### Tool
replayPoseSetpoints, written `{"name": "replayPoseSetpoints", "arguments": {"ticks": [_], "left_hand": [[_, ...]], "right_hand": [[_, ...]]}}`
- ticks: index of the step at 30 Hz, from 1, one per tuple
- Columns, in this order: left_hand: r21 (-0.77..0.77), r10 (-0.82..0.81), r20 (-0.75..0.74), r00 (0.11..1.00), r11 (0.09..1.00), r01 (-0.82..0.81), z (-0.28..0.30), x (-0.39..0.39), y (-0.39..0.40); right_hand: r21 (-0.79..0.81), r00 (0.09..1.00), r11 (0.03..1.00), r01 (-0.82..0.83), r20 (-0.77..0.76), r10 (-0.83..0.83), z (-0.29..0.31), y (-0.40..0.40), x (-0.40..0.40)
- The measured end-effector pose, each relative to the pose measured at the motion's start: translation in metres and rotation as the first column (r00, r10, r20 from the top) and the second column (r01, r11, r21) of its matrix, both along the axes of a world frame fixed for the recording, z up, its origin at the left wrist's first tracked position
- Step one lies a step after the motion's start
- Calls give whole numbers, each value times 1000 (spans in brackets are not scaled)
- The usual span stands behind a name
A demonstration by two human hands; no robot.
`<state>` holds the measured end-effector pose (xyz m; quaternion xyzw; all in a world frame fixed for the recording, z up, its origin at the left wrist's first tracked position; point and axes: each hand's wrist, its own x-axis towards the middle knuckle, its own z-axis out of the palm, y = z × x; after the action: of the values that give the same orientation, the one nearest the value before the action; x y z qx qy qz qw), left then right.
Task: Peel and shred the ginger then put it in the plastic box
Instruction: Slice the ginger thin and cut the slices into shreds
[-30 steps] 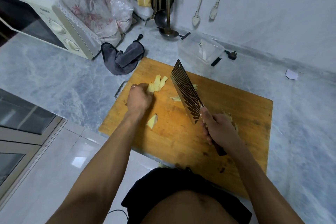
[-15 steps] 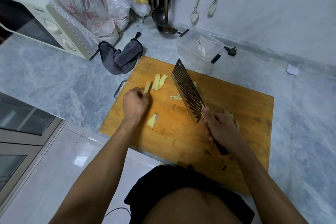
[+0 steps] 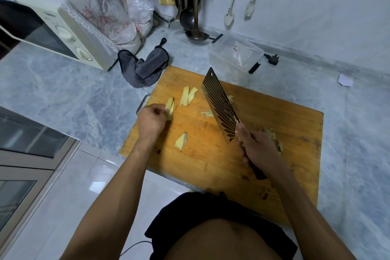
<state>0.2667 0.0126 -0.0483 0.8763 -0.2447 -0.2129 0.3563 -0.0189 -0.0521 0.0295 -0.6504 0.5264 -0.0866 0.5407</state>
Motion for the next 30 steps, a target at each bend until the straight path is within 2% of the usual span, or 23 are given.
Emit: {"name": "replayPoseSetpoints", "arguments": {"ticks": [4, 7, 9, 13, 18, 20, 21, 23, 25, 26, 30], "left_hand": [[130, -200, 299, 933, 977, 168, -2, -4, -5], [130, -369, 322, 872, 929, 346, 6, -19, -31], [185, -468, 326, 821, 884, 430, 10, -28, -53], [378, -476, 311, 823, 856, 352, 14, -33, -84], [423, -474, 342, 812, 849, 317, 23, -33, -97], [358, -421, 270, 866, 879, 315, 21, -29, -93], [277, -362, 190, 913, 912, 304, 20, -27, -90], [40, -204, -93, 975, 977, 208, 20, -24, -82], [-83, -82, -398, 914, 995, 53, 25, -26, -70], [-95, -64, -484, 873, 995, 20, 27, -28, -63], [-87, -86, -536, 840, 995, 47, 26, -29, -31]], "right_hand": [[-22, 1000, 1000, 1, 3, -1, 0, 0, 0], [-32, 1000, 999, -4, -6, 4, -1, -1, -2], [-24, 1000, 1000, -10, -16, 9, 1, -2, -2], [-33, 1000, 999, -11, -17, 11, 4, -4, -5], [-40, 1000, 999, 4, -6, -4, 5, -6, -11], [-40, 1000, 999, 7, 5, -7, 5, -6, -14], [-38, 1000, 999, 8, 9, -7, 5, -6, -16], [-31, 1000, 1000, 6, 10, -6, 4, -6, -18], [-16, 1000, 1000, 7, 5, -7, 3, -6, -18], [-7, 1000, 1000, 8, 3, -8, 2, -6, -18], [17, 999, 999, -34, 5, 34, 0, -5, -16]]}}
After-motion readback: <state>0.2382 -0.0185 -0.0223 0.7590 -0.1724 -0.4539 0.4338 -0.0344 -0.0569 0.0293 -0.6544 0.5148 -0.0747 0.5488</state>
